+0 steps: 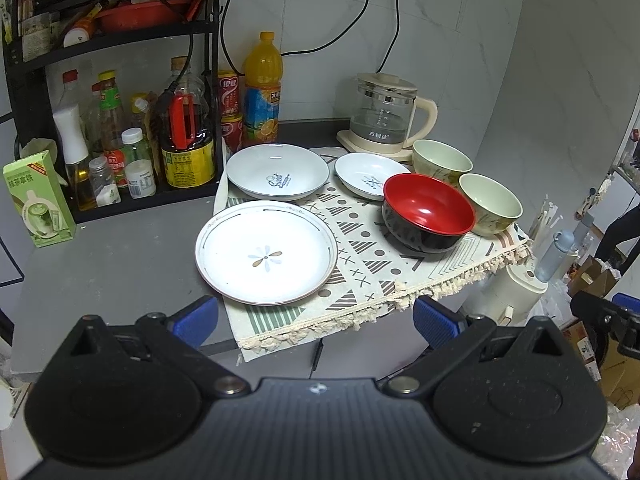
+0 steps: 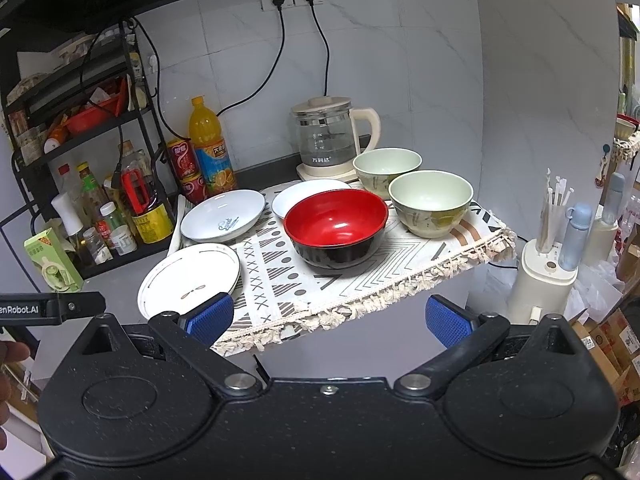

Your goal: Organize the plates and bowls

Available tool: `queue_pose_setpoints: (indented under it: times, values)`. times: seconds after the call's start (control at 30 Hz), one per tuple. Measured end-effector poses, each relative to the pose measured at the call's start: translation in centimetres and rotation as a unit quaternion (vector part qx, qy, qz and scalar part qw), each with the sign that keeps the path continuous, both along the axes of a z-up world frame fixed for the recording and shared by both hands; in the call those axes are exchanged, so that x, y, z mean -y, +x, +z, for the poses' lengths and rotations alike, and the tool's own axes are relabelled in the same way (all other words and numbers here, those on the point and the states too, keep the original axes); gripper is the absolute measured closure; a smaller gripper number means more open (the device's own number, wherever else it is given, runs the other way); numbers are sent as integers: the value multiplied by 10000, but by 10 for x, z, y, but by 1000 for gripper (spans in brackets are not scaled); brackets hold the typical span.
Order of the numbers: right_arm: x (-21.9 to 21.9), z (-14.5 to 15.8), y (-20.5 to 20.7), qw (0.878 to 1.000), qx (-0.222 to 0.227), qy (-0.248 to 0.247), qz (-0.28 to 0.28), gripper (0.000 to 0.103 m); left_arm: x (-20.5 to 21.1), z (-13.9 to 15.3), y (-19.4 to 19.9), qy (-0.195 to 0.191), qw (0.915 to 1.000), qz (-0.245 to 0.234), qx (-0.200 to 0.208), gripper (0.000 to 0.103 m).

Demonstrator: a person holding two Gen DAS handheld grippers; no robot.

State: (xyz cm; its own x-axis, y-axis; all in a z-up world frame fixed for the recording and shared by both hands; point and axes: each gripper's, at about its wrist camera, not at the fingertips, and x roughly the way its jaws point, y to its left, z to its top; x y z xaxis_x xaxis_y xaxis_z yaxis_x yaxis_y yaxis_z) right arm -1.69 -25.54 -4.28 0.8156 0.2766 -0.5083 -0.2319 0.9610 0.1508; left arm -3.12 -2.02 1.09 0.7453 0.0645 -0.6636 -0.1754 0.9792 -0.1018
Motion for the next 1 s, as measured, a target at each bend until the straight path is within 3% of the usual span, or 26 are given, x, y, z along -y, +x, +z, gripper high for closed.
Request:
queue_pose_setpoints:
  times: [0.5, 1.0]
  values:
    - [6, 0, 15, 9999, -90, 59, -7, 0, 8, 2, 17, 4, 10000, -40, -2, 0]
    - [23, -5, 69, 9995, -293, 34, -126, 0, 22, -10, 78, -264, 9996, -63, -75, 0]
